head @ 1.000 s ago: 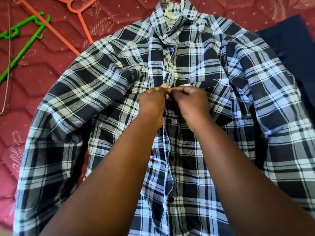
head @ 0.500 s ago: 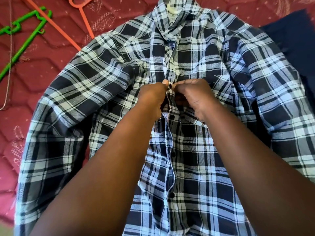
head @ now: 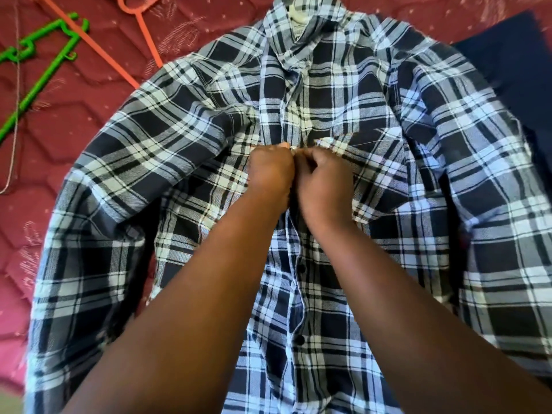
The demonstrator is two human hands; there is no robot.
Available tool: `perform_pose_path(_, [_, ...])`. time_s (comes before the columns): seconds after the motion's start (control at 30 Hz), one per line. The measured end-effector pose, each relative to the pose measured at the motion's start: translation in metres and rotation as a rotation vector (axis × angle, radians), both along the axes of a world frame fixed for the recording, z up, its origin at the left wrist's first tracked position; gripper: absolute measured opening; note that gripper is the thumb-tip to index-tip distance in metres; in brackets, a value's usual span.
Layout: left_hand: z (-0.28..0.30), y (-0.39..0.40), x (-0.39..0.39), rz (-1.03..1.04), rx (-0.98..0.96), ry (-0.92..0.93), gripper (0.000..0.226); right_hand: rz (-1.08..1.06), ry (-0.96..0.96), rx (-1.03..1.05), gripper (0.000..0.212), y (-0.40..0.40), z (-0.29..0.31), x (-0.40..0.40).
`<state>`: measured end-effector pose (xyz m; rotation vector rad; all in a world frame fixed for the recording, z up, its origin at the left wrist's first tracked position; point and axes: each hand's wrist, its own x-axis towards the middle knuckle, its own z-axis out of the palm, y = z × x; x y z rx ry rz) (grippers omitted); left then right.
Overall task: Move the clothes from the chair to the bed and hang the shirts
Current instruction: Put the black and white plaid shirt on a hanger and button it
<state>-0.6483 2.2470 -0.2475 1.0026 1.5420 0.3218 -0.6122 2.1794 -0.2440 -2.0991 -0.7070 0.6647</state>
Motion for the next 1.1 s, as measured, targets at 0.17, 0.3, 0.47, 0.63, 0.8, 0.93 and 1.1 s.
perform_pose_path(0.17, [0.004, -0.008, 0.004, 0.137, -0.063, -0.096, 0.022, 0.022, 0.174, -0.145, 0.024, 0.017, 0.005, 0.028])
perform_pose_path(0.3, [0.001, -0.008, -0.004, 0.210, -0.145, -0.158, 0.012, 0.138, 0.188, -0.206, 0.025, 0.020, 0.008, 0.033])
perform_pose_path(0.47, [-0.008, 0.014, -0.021, 0.204, -0.364, -0.280, 0.026, 0.086, 0.385, -0.256, 0.017, 0.030, 0.014, 0.050])
perform_pose_path(0.63, [-0.006, 0.030, -0.013, 0.306, -0.495, -0.236, 0.067, 0.109, -0.038, -0.118, 0.017, 0.075, 0.036, 0.107])
perform_pose_path(0.8, [-0.015, 0.040, -0.007, 0.312, -0.547, -0.054, 0.072, 0.354, -0.537, -0.541, 0.080, 0.128, 0.020, 0.162])
perform_pose_path(0.93, [-0.019, 0.044, -0.001, 0.291, -0.570, 0.026, 0.072, 0.370, -0.413, -0.666, 0.119, 0.140, 0.009, 0.189])
perform_pose_path(1.1, [-0.030, 0.049, 0.001, 0.301, -0.595, -0.014, 0.079, 0.297, -0.495, -0.580, 0.100, 0.131, 0.000, 0.185])
